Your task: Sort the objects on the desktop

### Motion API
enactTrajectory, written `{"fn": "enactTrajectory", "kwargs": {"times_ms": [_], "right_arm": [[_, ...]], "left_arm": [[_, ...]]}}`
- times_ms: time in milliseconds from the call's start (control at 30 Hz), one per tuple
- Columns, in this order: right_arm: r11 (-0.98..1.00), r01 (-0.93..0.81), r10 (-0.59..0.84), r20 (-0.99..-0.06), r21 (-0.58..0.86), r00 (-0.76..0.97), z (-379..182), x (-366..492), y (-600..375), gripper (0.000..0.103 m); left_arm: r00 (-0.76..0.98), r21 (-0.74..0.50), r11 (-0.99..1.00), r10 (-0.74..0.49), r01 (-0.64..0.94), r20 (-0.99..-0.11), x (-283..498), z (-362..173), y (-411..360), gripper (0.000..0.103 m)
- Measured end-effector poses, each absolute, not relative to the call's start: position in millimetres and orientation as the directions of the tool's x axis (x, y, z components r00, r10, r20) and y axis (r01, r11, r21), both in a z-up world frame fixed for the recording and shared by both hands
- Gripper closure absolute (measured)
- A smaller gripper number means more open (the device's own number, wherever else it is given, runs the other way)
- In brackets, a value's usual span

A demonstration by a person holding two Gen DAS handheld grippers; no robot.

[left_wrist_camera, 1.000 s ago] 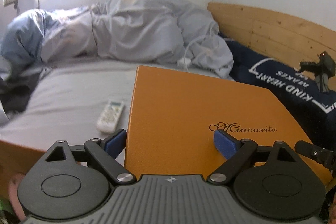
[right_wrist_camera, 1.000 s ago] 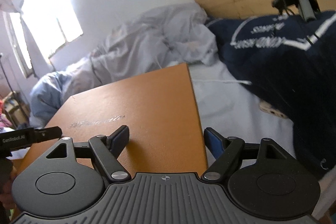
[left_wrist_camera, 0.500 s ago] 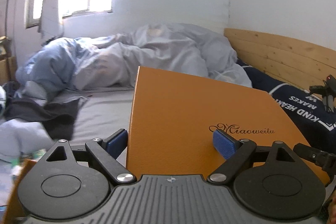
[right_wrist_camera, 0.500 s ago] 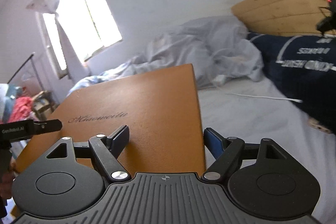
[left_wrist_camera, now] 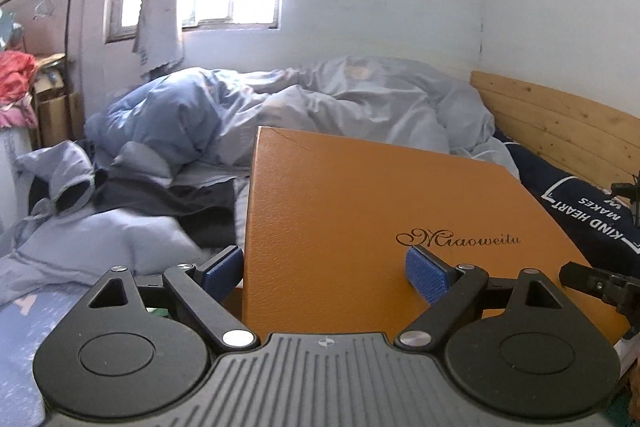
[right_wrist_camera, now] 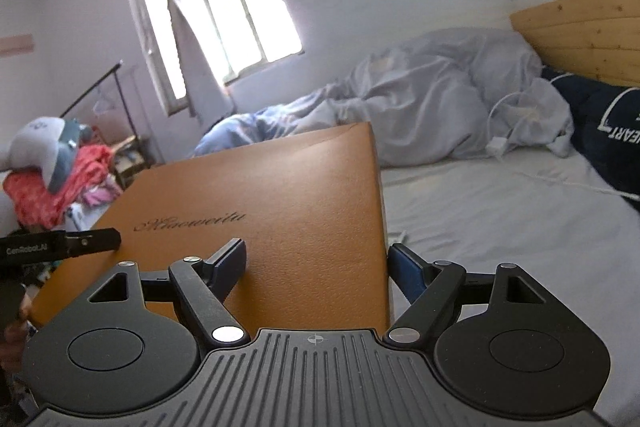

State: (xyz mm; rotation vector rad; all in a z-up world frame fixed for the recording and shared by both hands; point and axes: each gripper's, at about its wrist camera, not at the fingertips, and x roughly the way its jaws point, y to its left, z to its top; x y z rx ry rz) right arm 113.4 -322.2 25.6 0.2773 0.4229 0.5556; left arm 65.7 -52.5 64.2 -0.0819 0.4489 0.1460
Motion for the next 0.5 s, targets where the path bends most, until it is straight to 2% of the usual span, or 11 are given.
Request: {"fn": "enactTrajectory", "kwargs": {"times_ms": [500], "right_arm": [[0.864, -0.408, 0.503, -0.448, 0.296, 0.739, 0.7, 59.8, -250.9, 0.023]], "left_arm": [[0.849, -0.152, 0.981, 0.025, -0.123, -0.529, 41.7, 13.4, 30.7, 0.011]]}}
